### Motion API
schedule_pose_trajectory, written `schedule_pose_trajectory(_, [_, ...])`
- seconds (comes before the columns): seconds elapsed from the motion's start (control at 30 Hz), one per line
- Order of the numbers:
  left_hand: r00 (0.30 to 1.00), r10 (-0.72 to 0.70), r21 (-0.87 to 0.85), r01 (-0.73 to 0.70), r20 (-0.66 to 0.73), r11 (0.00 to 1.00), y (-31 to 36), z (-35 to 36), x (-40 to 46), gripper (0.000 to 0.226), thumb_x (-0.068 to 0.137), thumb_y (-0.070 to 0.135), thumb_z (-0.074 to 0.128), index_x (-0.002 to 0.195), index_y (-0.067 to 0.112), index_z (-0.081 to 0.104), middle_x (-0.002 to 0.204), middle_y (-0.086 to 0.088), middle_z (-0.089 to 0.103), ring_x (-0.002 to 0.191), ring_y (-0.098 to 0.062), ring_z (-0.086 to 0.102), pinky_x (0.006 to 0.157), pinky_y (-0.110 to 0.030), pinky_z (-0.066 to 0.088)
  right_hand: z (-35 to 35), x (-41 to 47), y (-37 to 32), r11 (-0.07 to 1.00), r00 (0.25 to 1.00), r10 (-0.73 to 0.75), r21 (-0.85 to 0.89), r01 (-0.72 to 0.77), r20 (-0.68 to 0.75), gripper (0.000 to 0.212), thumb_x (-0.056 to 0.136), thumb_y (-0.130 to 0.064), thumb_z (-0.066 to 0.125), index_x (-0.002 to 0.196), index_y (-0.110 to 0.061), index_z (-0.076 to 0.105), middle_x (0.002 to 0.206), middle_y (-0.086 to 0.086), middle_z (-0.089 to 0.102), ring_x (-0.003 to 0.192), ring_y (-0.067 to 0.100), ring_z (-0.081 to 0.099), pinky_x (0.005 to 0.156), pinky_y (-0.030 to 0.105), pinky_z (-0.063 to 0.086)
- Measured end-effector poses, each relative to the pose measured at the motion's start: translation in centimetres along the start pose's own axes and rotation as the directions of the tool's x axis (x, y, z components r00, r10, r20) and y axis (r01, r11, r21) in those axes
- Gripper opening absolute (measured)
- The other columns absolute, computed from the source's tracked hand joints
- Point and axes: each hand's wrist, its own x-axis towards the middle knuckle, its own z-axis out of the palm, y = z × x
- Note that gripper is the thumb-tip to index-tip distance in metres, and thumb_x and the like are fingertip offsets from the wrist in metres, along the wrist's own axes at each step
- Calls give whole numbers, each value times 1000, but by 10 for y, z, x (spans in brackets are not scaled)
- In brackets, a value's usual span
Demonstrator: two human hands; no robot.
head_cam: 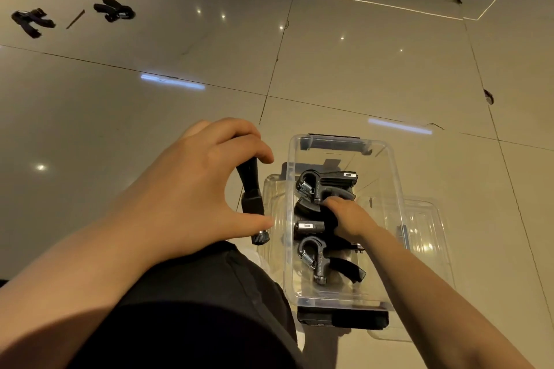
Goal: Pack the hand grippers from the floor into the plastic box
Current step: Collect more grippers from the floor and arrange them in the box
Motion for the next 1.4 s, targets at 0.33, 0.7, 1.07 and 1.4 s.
schedule_pose_trajectory(0.33, [999,-20,-57,19,-30,998,1,-1,11,58,53,57,74,105,42,55,116,21,47,108,-2,40,79,-9,31,12,-5,-2,993,996,75,91,-79,48,75,72,-18,63,142,-17,36,151,4,31,136,30,32,112,37,27])
schedule_pose_trajectory(0.7, [934,-56,-387,-91,-352,917,10,-2,29,54,56,53,73,102,36,49,113,24,48,108,-1,49,89,-21,46,-110,-104,-116,97,943,285,984,151,-173,26,87,-26,61,110,-14,62,102,11,68,83,16,65,74,27,52])
schedule_pose_trajectory(1.07, [903,71,-330,-227,-423,916,35,-8,19,66,59,56,71,116,42,41,118,23,39,114,1,44,92,-11,41,-150,-147,-179,-178,842,491,921,346,-222,24,89,-17,61,112,-10,62,95,11,73,89,23,70,80,32,56])
schedule_pose_trajectory(1.4, [950,-161,-499,5,-269,867,37,-11,5,49,76,42,69,119,34,47,113,14,50,102,3,50,82,-9,40,-154,-173,-173,631,522,339,601,490,-782,26,88,-8,63,102,-30,63,97,-12,69,94,2,64,82,14,49])
